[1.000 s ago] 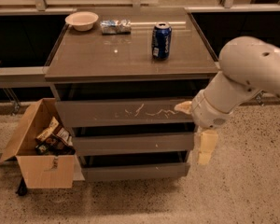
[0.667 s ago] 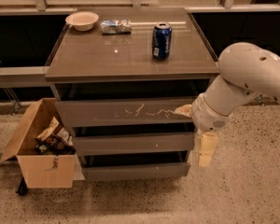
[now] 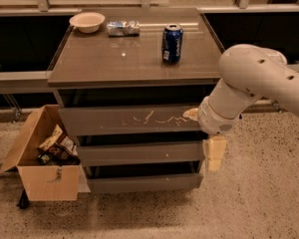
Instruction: Open top drawer
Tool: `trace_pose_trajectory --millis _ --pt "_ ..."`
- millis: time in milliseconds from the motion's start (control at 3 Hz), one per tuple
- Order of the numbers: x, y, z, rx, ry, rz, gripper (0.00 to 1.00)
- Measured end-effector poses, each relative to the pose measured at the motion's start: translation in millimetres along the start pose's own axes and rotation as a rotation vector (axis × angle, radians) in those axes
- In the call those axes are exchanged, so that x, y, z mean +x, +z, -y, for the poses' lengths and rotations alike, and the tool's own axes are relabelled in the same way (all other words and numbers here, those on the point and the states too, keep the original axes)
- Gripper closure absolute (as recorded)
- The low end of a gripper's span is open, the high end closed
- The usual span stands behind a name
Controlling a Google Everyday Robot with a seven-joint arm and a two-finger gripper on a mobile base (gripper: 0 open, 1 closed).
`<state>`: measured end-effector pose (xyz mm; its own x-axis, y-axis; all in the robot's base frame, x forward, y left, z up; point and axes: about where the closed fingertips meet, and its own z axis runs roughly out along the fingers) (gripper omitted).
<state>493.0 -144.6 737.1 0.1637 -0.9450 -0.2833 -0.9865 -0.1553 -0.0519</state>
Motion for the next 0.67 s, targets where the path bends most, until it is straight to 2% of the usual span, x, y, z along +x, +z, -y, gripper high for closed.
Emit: trace_pose_trajectory --millis 333,667 --pt "23.1 8.5 47.9 0.034 -0.085 -0.103 0.00" --pt "42.9 10.9 94.6 0.090 -0.144 -0.153 0.00"
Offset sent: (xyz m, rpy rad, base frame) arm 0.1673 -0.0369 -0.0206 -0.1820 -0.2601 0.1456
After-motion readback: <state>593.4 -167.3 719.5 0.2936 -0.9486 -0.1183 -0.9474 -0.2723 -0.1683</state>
